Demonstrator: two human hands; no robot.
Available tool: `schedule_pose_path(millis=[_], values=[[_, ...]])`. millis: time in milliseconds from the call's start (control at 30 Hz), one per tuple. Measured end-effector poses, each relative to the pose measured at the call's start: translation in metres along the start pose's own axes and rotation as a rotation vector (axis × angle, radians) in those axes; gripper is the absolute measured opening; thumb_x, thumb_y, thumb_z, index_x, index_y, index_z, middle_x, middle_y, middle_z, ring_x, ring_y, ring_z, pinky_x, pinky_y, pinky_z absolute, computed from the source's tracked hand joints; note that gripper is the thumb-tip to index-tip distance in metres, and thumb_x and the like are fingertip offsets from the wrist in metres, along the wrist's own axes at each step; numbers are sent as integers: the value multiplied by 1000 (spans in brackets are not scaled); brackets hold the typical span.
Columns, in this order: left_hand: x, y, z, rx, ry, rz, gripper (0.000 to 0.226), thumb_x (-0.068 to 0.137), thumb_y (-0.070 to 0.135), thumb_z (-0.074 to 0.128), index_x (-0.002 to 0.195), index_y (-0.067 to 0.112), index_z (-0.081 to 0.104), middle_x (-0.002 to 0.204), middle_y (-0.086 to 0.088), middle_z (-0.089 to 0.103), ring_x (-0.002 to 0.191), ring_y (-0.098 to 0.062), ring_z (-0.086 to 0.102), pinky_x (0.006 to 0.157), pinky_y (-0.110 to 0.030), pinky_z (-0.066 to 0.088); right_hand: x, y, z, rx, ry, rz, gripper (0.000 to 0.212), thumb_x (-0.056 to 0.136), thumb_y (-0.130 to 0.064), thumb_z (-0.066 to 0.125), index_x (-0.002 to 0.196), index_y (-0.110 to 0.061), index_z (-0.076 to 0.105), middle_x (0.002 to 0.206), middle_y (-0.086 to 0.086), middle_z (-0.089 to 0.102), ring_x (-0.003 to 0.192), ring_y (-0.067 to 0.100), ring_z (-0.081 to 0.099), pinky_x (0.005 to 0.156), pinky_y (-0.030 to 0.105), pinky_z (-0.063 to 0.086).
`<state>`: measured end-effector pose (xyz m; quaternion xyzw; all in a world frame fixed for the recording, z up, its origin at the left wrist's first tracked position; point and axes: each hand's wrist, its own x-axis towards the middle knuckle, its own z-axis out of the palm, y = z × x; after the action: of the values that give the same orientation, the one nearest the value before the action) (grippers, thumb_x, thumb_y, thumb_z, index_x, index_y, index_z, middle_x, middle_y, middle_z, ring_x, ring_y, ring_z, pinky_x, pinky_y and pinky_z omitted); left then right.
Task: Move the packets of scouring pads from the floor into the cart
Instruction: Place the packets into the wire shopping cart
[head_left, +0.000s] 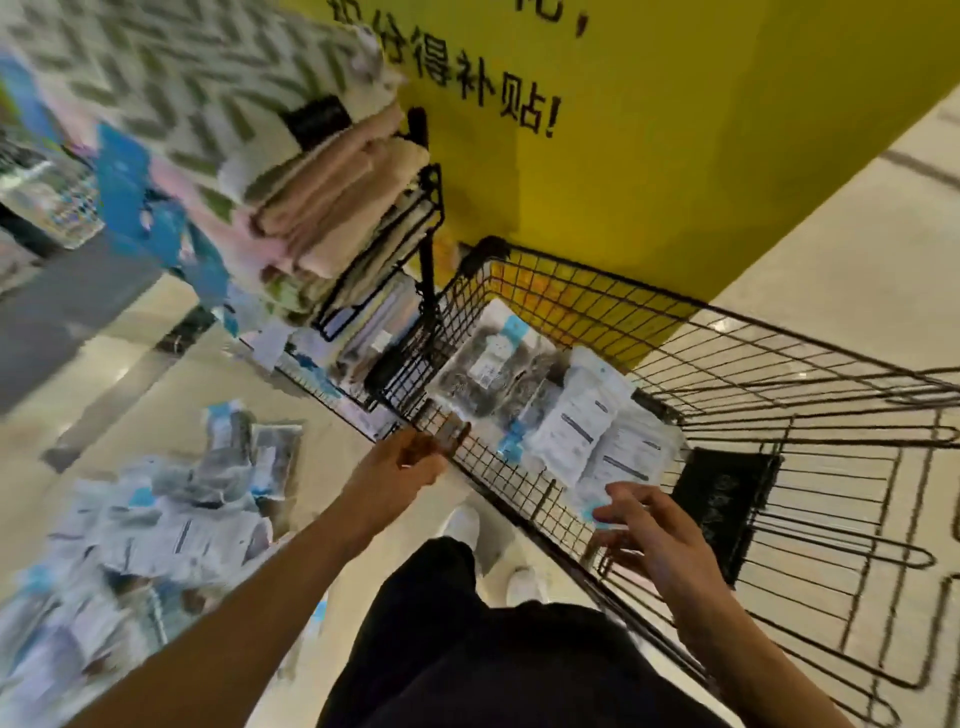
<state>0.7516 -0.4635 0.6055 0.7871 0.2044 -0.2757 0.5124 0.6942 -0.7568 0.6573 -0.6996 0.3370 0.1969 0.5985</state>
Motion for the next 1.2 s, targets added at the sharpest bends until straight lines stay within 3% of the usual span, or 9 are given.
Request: schedule_pose_path(millis=[67,200,367,467,600,733,800,967,1200], values=[[-23,-12,-1,-75,77,-31,8,95,26,72,102,30,71,97,0,78,96,-22,73,78,-34,53,-4,2,-8,-31,-49,-12,17,104,-28,64,111,-17,74,106,10,79,100,36,74,76,38,61],[-74,-44,3,-134,190,-95,10,98,19,70,103,27,71,100,-6,78,97,-25,73,75,-31,51,-12,12,-28,-135,-169,-55,16,102,-28,65,110,-18,75,99,4,81,99,35,76,93,51,59],[-156,-88,26,-302,389,-160,11,98,19,68,104,28,71,101,-4,78,97,-23,73,78,-34,52,-26,26,-33,-249,-340,-112,15,102,-26,66,107,-16,76,97,6,81,94,31,75,91,47,58],[-212,-122,39,-451,497,-225,13,99,18,68,111,22,72,102,-4,77,94,-19,71,80,-33,51,-29,38,-12,-335,-456,-102,13,101,-25,67,105,-16,76,96,8,82,84,25,77,80,41,56],[-281,-165,53,-619,652,-306,14,99,17,69,113,18,72,109,-12,77,94,-22,71,78,-33,50,-43,46,23,-454,-618,-153,13,101,-25,67,106,-17,76,97,5,82,84,24,79,82,41,55],[-347,-198,52,-706,767,-333,18,98,22,70,116,19,72,111,-10,78,109,-32,72,100,-51,54,-74,58,57,-555,-748,-230,13,103,-26,66,109,-18,75,99,4,82,90,27,78,87,45,58],[-378,-213,49,-723,811,-318,33,87,31,74,117,19,71,113,-9,77,110,-32,71,103,-54,52,-92,68,71,-610,-800,-271,14,102,-29,66,109,-21,75,98,0,82,91,25,79,90,47,59],[-449,-274,58,-829,958,-344,14,101,18,66,113,19,73,109,-7,79,109,-30,72,92,-43,54,-153,115,114,-737,-936,-296,12,101,-28,68,109,-21,75,98,-1,81,96,28,77,93,48,58],[-563,-377,90,-990,1085,-408,17,100,19,66,116,20,71,113,-8,78,109,-27,72,89,-38,53,-258,204,183,-796,-1011,-319,12,102,-23,67,110,-17,74,107,7,80,98,30,76,87,42,57]])
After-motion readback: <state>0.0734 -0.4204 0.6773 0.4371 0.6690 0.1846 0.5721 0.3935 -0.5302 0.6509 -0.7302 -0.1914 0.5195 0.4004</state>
